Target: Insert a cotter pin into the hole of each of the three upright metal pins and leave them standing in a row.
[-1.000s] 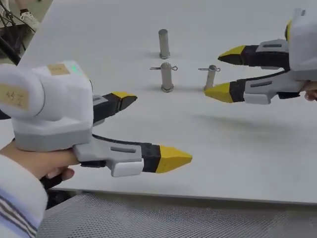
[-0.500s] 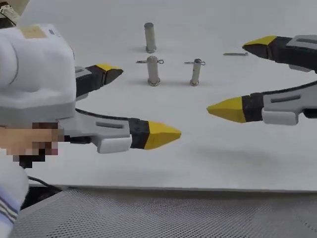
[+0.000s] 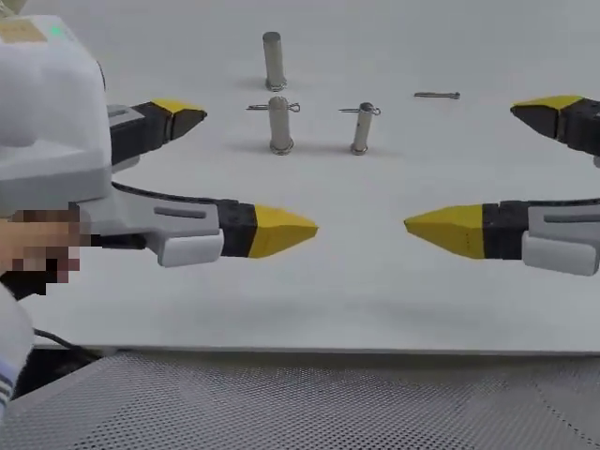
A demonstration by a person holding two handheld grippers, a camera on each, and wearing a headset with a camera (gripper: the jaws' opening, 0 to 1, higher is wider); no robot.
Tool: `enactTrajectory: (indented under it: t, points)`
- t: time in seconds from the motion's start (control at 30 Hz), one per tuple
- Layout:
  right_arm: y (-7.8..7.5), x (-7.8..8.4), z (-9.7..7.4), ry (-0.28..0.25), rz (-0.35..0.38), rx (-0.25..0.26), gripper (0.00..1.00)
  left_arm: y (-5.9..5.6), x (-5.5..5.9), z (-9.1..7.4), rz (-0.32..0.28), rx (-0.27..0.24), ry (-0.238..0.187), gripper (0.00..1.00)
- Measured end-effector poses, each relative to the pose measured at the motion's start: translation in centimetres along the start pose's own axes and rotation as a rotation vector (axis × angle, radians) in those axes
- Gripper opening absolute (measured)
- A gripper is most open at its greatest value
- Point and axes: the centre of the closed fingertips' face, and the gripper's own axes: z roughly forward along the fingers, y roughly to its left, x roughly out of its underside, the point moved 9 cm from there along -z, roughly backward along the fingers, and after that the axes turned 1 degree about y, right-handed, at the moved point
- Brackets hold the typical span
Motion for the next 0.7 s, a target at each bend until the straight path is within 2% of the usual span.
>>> enactTrajectory:
  t: [0.1, 0.17, 0.27, 0.33, 0.4, 0.5, 0.63, 0.7]
  points:
    - [0.0, 0.4, -0.3, 0.015, 0.059, 0.031, 0.97, 0.3, -0.2, 0.1, 0.001, -0.001, -0.004, 0.94]
    - [-0.3, 0.4, -0.5, -0.010, 0.103, 0.075, 0.98, 0.6, -0.3, 0.2, 0.005, -0.004, 0.000, 0.94]
    - [-0.5, 0.6, -0.8, -0.016, 0.153, 0.099, 0.98, 1.0, -0.5, 0.4, 0.003, -0.006, 0.004, 0.94]
    - [-0.6, 0.7, -0.9, -0.011, 0.156, 0.095, 0.98, 1.2, -0.8, 0.5, -0.002, -0.003, -0.003, 0.94]
    - [-0.6, 0.7, -1.1, 0.001, 0.161, 0.100, 0.98, 1.6, -1.6, 0.7, -0.004, 0.006, -0.022, 0.93]
    - [-0.6, 0.7, -1.2, 0.011, 0.163, 0.104, 0.98, 2.8, -3.3, 1.1, 0.031, -0.009, -0.042, 0.93]
    - [-1.0, 0.5, -1.5, -0.002, 0.174, 0.113, 0.97, 4.2, -5.0, 1.7, 0.030, -0.019, -0.093, 0.91]
    - [-1.2, 0.4, -1.7, -0.008, 0.179, 0.125, 0.97, 5.0, -5.9, 2.3, 0.040, -0.021, -0.099, 0.91]
